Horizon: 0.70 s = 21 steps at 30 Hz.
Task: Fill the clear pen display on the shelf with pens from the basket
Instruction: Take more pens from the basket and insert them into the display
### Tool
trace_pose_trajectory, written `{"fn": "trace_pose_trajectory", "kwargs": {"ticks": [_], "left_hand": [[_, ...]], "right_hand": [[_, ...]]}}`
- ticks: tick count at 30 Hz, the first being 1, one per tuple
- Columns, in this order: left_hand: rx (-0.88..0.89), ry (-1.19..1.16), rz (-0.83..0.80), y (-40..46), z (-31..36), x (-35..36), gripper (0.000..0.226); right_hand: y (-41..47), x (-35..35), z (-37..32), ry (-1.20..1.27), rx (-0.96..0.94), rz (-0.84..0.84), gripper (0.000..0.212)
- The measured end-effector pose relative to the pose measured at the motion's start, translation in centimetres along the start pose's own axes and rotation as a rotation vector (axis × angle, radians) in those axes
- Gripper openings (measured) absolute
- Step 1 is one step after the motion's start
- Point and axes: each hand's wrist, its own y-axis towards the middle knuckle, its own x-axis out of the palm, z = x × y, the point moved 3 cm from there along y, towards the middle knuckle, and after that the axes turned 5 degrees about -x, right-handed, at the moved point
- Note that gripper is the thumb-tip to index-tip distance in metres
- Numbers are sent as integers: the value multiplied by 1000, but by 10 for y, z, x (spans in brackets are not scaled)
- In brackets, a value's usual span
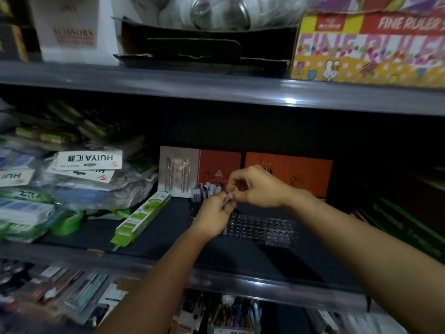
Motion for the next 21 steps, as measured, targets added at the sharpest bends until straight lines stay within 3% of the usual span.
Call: {"fn": "trace_pose_trajectory", "kwargs": {"ticks": [7,12,21], "left_hand": [[-17,51,-35,-5,-7,-7,9],[-63,190,-54,-6,-22,-9,10],[-104,590,-134,-8,-45,-6,10]], "right_hand": [[-5,-19,4,141,73,123,7],[-7,-34,17,240,144,212,22],[-5,-33,39,30,226,192,13]]}}
